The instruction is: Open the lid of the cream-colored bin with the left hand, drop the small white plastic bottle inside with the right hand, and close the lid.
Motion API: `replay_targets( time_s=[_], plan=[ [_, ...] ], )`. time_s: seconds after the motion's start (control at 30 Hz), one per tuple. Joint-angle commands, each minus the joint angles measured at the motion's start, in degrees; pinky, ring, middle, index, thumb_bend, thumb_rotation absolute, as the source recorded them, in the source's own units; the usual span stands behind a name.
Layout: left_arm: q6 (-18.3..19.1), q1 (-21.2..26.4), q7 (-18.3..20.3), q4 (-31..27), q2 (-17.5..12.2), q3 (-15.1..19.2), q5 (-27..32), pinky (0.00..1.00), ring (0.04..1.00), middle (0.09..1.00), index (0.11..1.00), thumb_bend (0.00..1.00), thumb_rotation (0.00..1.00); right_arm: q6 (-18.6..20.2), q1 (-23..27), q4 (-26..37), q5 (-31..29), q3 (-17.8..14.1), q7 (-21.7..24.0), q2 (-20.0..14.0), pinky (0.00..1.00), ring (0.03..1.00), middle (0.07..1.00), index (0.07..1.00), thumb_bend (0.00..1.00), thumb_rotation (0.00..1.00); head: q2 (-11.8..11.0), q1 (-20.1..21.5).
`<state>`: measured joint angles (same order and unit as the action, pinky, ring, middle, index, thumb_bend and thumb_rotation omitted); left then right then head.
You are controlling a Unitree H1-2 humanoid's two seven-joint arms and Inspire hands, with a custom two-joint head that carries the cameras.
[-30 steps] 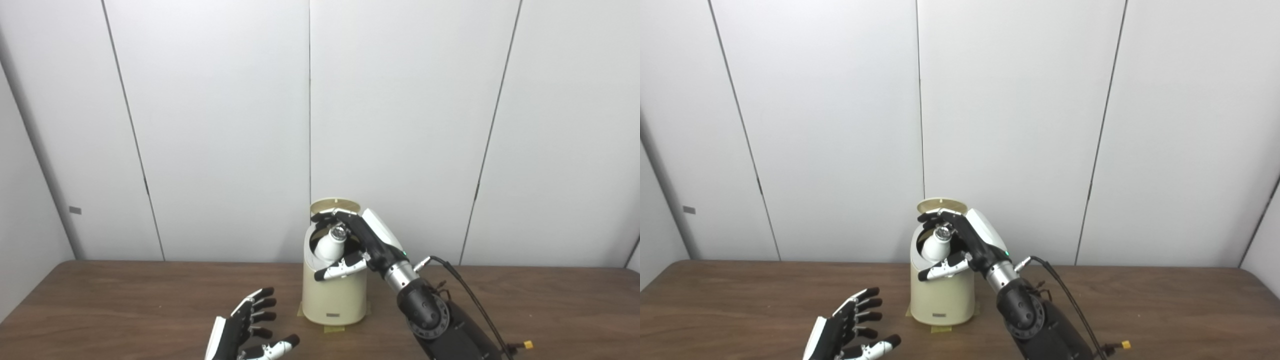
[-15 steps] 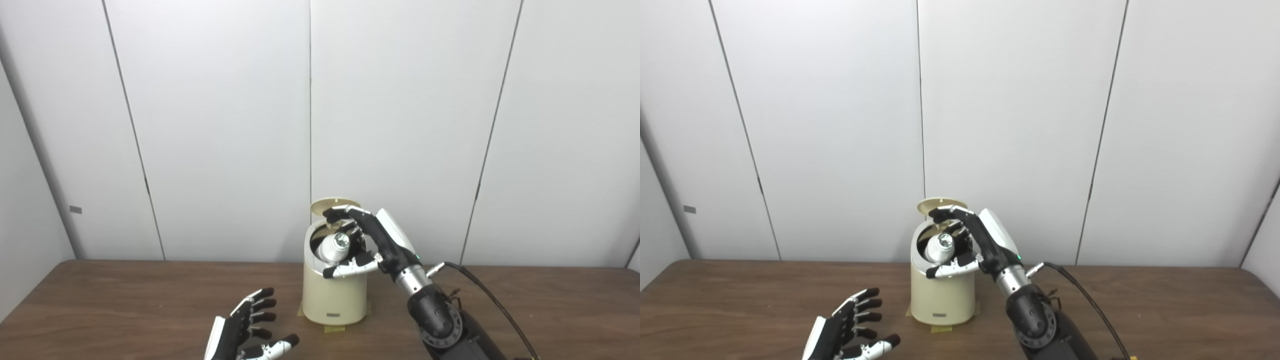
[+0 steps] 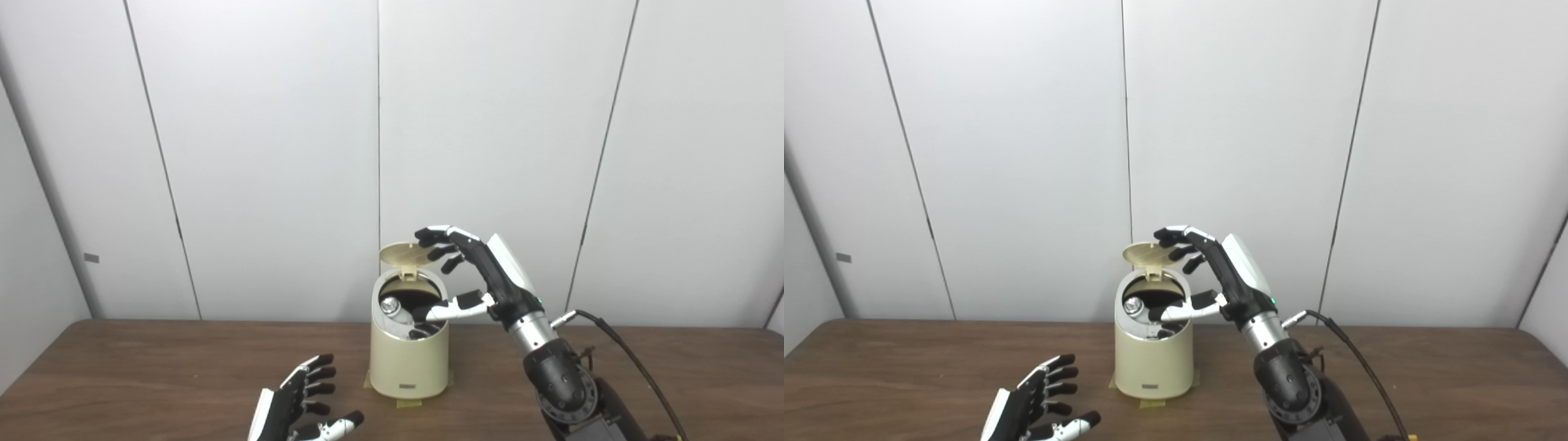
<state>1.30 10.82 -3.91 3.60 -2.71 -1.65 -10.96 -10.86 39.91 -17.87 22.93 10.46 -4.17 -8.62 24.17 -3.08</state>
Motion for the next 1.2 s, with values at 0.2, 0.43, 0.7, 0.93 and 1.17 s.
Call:
replay_targets(
  time_s=[0.2,0.43,0.7,0.93,1.17],
  plan=[
    [-1.5,2.4,-0.3,-0.9,0.0,0.1,0.2,0.61,0.737,0.795,0.843,0.73,0.02,-1.7,0.1,5.4,-1.9,-2.5,1.0,-1.1,0.51,0.659,0.721,0.734,0.91,0.11,0.0,0.0],
    [-2.2,2.7,-0.2,-0.4,-0.2,0.3,0.7,0.6,0.735,0.796,0.836,0.73,0.02,-0.6,-4.0,9.0,-6.9,-6.5,2.0,-1.1,0.45,0.593,0.69,0.697,0.91,0.15,-0.2,-0.1],
    [-2.8,2.7,0.0,-0.7,-0.2,0.4,1.4,0.6,0.726,0.785,0.836,0.73,0.03,-0.4,-9.9,8.6,-15.6,-9.7,5.5,-1.7,0.44,0.599,0.737,0.756,0.88,0.13,-0.2,-0.1],
    [-2.9,2.7,0.2,-1.2,-0.4,0.5,1.7,0.6,0.724,0.787,0.831,0.73,0.04,-1.5,-15.1,8.3,-19.2,-10.6,7.8,-2.0,0.51,0.657,0.787,0.792,0.87,0.17,-0.2,-0.4],
    [-4.3,2.8,1.0,-1.2,-1.0,0.7,3.5,0.62,0.737,0.796,0.831,0.74,0.06,-4.6,-17.9,5.9,-22.3,-12.2,7.0,0.3,0.53,0.655,0.802,0.811,0.88,0.16,-0.2,-0.2]
  ],
)
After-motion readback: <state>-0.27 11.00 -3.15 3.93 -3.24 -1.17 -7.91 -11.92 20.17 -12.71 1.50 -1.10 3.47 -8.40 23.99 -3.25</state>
